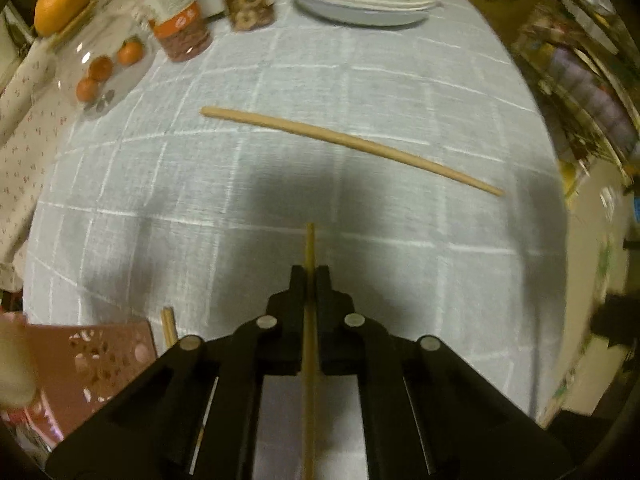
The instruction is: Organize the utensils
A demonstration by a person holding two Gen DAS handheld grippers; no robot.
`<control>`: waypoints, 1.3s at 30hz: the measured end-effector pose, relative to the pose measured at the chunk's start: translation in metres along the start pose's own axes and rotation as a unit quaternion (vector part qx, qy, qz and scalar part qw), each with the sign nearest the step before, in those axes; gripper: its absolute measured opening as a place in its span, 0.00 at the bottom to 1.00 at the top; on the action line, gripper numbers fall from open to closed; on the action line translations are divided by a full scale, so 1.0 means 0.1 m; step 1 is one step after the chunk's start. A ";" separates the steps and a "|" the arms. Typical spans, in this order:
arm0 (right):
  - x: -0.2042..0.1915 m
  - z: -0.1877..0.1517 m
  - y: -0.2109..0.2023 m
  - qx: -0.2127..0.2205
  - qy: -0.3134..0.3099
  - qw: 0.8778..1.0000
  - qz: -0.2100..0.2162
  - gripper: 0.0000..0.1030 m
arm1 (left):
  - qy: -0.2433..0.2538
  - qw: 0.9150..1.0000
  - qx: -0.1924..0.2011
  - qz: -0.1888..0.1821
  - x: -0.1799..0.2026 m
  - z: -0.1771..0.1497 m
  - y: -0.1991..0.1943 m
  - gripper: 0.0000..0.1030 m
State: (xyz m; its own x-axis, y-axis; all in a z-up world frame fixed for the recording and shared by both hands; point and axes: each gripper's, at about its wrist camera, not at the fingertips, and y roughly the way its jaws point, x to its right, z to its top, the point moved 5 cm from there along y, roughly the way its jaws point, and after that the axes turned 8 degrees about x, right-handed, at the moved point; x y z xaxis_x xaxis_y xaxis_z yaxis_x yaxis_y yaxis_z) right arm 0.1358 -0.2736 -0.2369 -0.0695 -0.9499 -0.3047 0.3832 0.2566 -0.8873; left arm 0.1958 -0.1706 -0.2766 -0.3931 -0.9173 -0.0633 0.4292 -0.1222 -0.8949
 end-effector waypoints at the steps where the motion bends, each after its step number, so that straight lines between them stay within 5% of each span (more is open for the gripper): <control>1: -0.02 0.01 -0.04 0.006 -0.002 1.000 -0.001 0.05 | 0.006 1.000 0.006 -0.003 0.05 -0.02 -0.08 0.06; 13: -0.34 0.04 -0.54 0.078 -0.027 0.997 0.005 0.05 | 0.030 0.995 0.088 -0.028 0.06 -0.22 -0.96 0.06; 29: -1.15 0.00 -1.04 0.173 -0.148 0.974 -0.009 0.05 | -0.044 0.976 0.200 -0.068 -0.48 -0.50 -2.02 0.06; 35: -1.37 0.04 -1.15 0.184 -0.172 0.968 0.005 0.05 | -0.065 0.966 0.236 -0.078 -0.64 -0.51 -2.33 0.06; 39: -1.19 0.21 -1.00 0.166 -0.139 0.976 -0.004 0.07 | -0.073 0.963 0.246 -0.087 -0.70 -0.55 -2.41 0.06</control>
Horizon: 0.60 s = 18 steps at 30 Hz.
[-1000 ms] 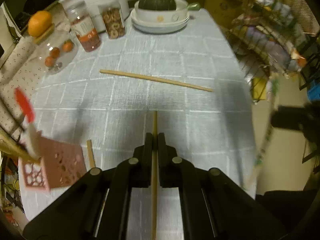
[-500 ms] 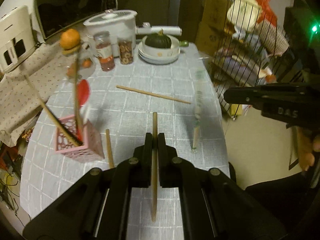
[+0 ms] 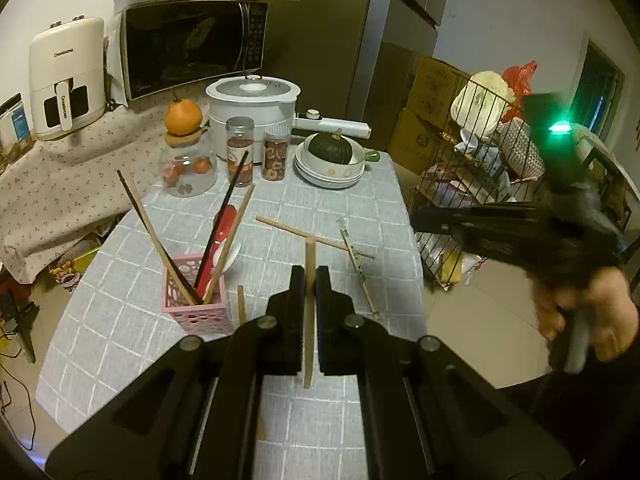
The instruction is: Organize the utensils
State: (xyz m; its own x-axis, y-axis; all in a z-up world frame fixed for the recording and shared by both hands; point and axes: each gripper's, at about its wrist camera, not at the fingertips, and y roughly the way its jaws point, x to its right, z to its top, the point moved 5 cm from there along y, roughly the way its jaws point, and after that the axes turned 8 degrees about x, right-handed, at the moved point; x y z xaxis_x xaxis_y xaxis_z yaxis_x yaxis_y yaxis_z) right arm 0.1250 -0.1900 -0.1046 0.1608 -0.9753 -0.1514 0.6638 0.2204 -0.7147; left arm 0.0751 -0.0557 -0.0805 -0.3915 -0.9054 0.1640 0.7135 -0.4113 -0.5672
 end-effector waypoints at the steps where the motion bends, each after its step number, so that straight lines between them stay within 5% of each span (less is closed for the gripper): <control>1: 0.06 -0.02 0.08 -0.013 0.010 1.000 -0.003 0.12 | -0.002 1.000 0.000 -0.002 -0.01 -0.01 -0.01 0.06; 4: 0.33 -0.11 0.53 -0.069 0.034 0.997 -0.025 0.26 | -0.012 1.000 0.000 -0.003 -0.08 -0.02 -0.02 0.06; 9: 0.68 -0.14 1.19 -0.123 0.064 0.989 -0.044 0.26 | -0.028 1.000 -0.004 -0.006 -0.19 -0.05 -0.02 0.06; 18: 1.06 -0.09 2.09 -0.151 0.105 0.980 -0.079 0.26 | -0.019 1.000 -0.009 0.003 -0.23 -0.06 0.01 0.06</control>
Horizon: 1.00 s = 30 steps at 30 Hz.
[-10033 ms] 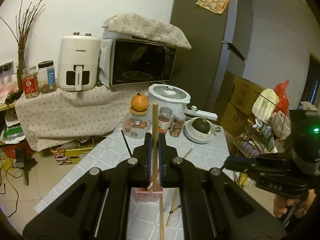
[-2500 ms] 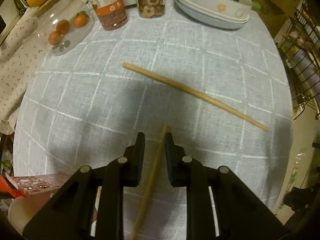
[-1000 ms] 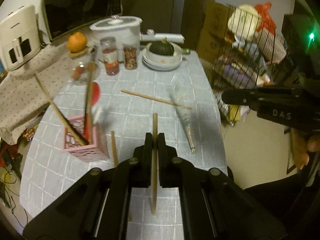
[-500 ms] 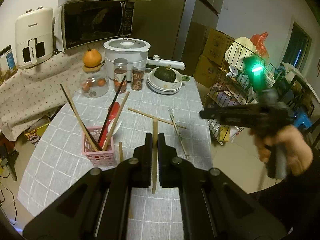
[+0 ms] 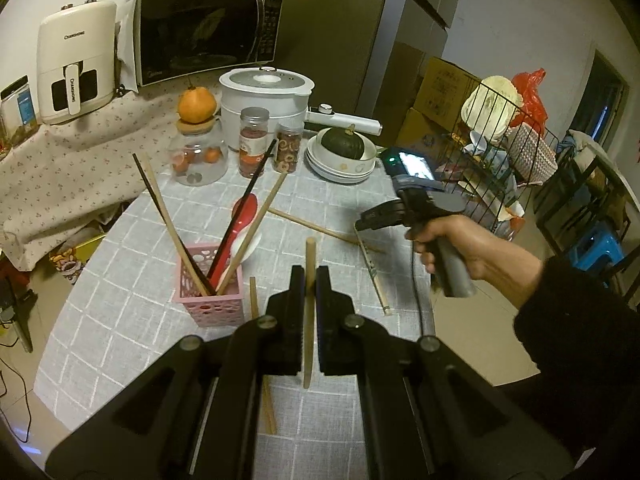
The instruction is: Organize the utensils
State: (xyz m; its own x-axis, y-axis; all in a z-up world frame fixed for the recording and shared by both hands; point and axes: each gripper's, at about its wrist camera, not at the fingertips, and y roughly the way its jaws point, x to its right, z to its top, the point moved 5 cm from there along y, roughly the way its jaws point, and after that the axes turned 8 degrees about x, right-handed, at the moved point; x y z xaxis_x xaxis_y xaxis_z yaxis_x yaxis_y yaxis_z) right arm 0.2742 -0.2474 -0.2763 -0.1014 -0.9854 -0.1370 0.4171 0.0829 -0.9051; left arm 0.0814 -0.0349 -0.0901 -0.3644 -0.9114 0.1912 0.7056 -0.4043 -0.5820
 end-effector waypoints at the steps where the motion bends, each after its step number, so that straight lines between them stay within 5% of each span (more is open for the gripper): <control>1: 0.01 0.02 0.06 -0.004 0.002 1.000 -0.002 0.26 | 0.000 1.000 0.000 0.000 0.00 0.00 -0.01 0.06; 8: 0.10 -0.02 0.33 -0.004 0.016 1.000 -0.015 0.25 | -0.004 1.000 -0.004 0.001 -0.04 -0.01 -0.01 0.06; 11: 0.08 -0.07 0.34 0.005 -0.003 1.000 -0.021 0.09 | -0.014 1.000 -0.005 0.000 -0.07 -0.02 0.00 0.06; 13: 0.06 -0.11 0.23 0.014 0.002 1.000 -0.018 0.09 | -0.018 1.000 -0.002 0.002 -0.09 -0.01 -0.01 0.05; 30: -0.43 -0.50 -1.72 0.199 -0.030 0.977 0.073 0.05 | -0.030 0.998 0.050 0.002 -0.14 0.12 -0.31 0.06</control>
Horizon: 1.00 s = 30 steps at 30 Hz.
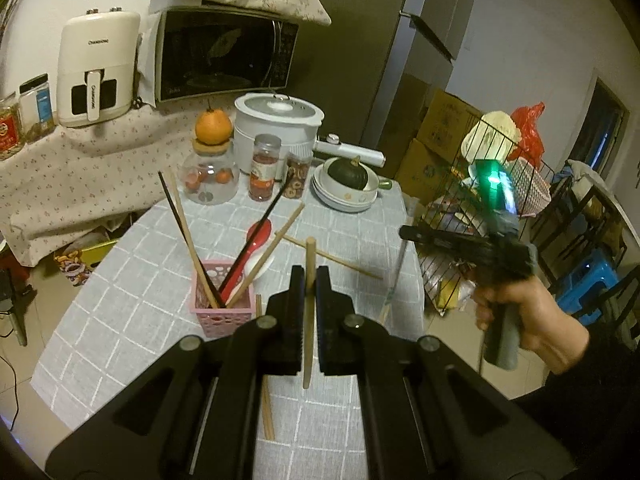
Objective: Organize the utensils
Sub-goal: 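Carry the wooden chopstick into the basket and open the left tool while the right tool lifts the wrapped chopstick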
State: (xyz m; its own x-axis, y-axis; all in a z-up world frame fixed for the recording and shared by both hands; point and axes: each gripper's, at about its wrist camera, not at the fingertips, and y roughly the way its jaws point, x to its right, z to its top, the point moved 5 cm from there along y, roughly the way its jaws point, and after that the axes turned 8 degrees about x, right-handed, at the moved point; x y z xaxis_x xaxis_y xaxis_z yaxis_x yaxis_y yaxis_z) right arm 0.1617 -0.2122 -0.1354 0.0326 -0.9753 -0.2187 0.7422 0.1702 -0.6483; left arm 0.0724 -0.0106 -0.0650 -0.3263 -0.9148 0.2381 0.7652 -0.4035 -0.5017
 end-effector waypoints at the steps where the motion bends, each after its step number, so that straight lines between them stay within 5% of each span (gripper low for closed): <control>1: -0.01 0.01 -0.07 0.006 -0.002 1.000 0.004 0.05 | -0.001 1.000 0.004 0.002 -0.01 0.01 -0.01 0.06; 10: -0.36 0.25 -0.64 0.072 -0.008 0.996 0.052 0.05 | -0.003 0.998 0.057 0.034 -0.18 0.24 -0.25 0.06; 20: -0.90 0.37 -0.81 0.115 -0.040 0.988 0.099 0.05 | -0.013 0.984 0.153 0.090 -0.44 0.55 -0.32 0.06; 30: -1.15 0.30 -0.71 0.116 -0.062 0.985 0.112 0.05 | -0.019 0.985 0.114 0.127 -0.64 0.46 0.20 0.06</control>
State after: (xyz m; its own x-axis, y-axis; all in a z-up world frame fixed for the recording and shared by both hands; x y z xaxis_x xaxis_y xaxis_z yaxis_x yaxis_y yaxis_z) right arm 0.1254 -0.1164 -0.0428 0.2831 -0.9294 -0.2367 0.8397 0.3594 -0.4070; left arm 0.1341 0.0405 -0.0524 -0.0902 -0.9825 0.1628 0.9255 -0.1431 -0.3507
